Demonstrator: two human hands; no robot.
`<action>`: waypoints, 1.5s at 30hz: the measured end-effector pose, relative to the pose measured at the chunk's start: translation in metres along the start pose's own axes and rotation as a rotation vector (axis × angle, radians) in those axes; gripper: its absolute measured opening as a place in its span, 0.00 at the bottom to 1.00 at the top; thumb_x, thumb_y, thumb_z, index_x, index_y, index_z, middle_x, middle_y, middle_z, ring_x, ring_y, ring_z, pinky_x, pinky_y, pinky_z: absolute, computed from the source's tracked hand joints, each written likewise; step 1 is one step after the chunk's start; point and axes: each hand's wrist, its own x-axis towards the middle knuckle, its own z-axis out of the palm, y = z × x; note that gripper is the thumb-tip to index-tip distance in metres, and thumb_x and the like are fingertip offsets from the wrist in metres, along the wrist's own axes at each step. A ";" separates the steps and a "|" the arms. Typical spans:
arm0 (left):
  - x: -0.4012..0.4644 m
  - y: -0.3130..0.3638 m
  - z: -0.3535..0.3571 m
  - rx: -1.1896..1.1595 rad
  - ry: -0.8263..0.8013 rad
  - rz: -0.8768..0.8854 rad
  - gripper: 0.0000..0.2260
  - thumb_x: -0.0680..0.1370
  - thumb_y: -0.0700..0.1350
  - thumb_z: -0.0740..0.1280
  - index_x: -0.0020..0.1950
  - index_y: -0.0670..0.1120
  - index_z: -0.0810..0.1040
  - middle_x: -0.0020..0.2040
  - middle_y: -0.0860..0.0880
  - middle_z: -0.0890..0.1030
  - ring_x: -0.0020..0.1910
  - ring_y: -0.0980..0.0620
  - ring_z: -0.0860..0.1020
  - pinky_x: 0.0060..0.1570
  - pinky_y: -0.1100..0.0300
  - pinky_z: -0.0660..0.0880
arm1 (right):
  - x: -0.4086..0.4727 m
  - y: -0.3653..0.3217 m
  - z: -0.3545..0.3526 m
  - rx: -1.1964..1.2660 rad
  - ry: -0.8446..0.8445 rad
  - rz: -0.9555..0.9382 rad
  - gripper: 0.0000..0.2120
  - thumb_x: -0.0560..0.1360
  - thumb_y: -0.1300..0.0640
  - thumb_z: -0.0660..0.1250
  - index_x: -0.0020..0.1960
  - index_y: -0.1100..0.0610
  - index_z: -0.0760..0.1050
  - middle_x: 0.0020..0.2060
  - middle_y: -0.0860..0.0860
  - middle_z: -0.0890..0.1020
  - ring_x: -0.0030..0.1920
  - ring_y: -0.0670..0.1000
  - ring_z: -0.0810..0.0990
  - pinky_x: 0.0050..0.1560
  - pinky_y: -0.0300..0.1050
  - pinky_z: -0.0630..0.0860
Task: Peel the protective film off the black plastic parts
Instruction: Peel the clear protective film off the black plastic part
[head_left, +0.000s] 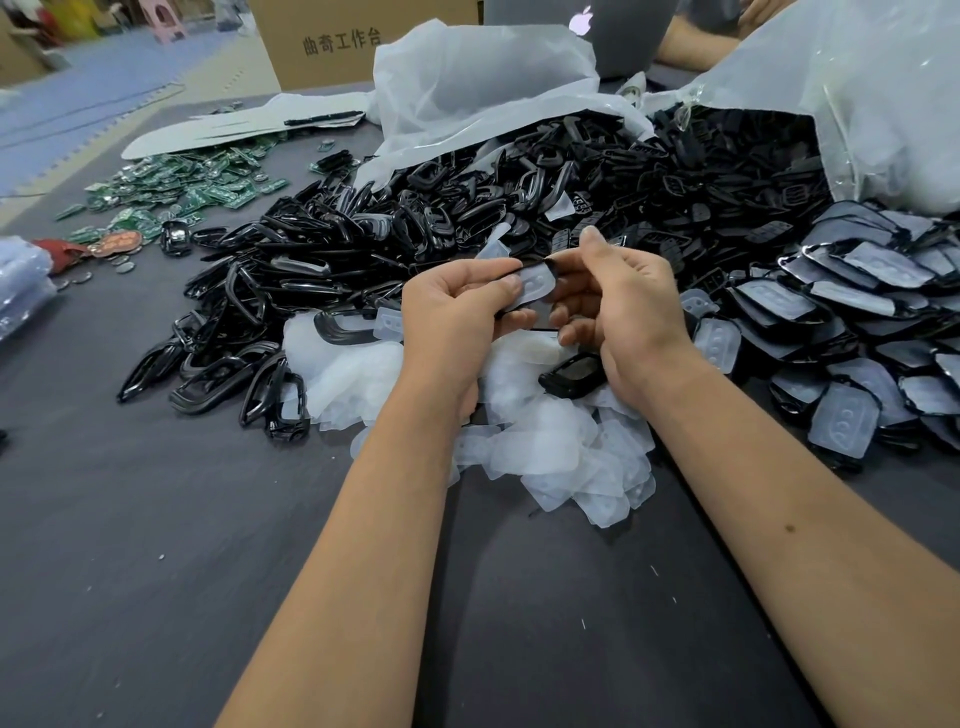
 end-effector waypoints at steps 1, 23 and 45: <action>0.000 0.000 0.000 -0.012 0.006 -0.008 0.05 0.77 0.29 0.70 0.49 0.36 0.84 0.37 0.45 0.86 0.34 0.51 0.84 0.36 0.64 0.80 | 0.000 0.000 0.000 -0.010 0.002 -0.011 0.18 0.86 0.51 0.62 0.45 0.61 0.81 0.33 0.56 0.83 0.27 0.50 0.78 0.23 0.41 0.73; -0.003 -0.005 0.006 0.078 -0.057 0.165 0.12 0.79 0.29 0.67 0.48 0.43 0.86 0.46 0.39 0.86 0.48 0.40 0.86 0.51 0.47 0.84 | -0.006 -0.004 0.003 0.042 -0.050 0.024 0.07 0.77 0.67 0.72 0.45 0.56 0.84 0.36 0.52 0.85 0.35 0.49 0.84 0.27 0.38 0.76; -0.002 -0.003 0.002 0.031 0.033 0.102 0.07 0.79 0.29 0.68 0.53 0.36 0.84 0.34 0.49 0.85 0.37 0.50 0.85 0.42 0.58 0.83 | -0.006 0.005 0.004 -0.196 -0.007 -0.136 0.08 0.82 0.61 0.68 0.52 0.57 0.86 0.42 0.57 0.87 0.36 0.63 0.82 0.26 0.44 0.74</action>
